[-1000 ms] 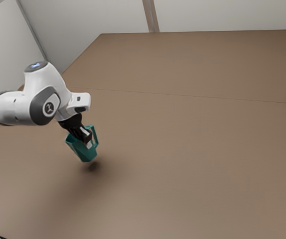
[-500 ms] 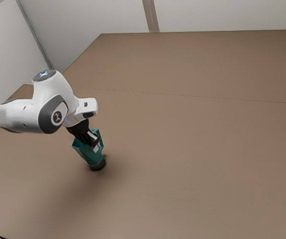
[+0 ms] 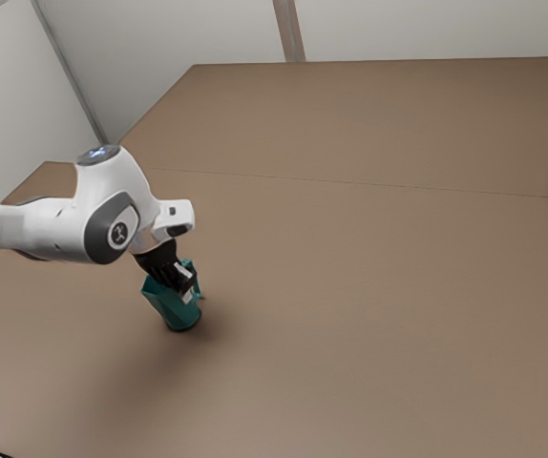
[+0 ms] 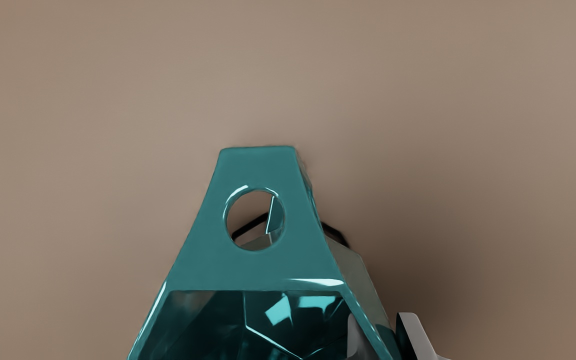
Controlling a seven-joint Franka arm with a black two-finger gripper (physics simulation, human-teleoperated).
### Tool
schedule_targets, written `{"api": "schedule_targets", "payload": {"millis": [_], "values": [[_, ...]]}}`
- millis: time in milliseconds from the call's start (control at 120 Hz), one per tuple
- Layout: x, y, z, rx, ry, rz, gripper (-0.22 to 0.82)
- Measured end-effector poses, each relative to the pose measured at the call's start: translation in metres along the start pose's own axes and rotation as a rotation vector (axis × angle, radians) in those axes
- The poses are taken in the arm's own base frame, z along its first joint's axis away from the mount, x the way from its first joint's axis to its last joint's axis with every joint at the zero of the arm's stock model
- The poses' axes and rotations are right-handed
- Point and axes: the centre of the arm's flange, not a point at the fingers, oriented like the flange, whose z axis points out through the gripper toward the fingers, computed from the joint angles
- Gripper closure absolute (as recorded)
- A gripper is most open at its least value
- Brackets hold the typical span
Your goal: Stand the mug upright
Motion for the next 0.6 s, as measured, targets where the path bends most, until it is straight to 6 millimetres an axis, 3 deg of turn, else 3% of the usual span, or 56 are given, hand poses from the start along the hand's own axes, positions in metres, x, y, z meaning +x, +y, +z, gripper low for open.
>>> {"api": "schedule_targets", "payload": {"millis": [167,383,600], "values": [[0.001,0.004,0.002,-0.001,-0.003,-0.002,0.75],[0.002,0.006,-0.005,-0.009,0.013,0.000,0.33],[0.004,0.012,-0.033,-0.003,0.065,0.019,0.13]]}}
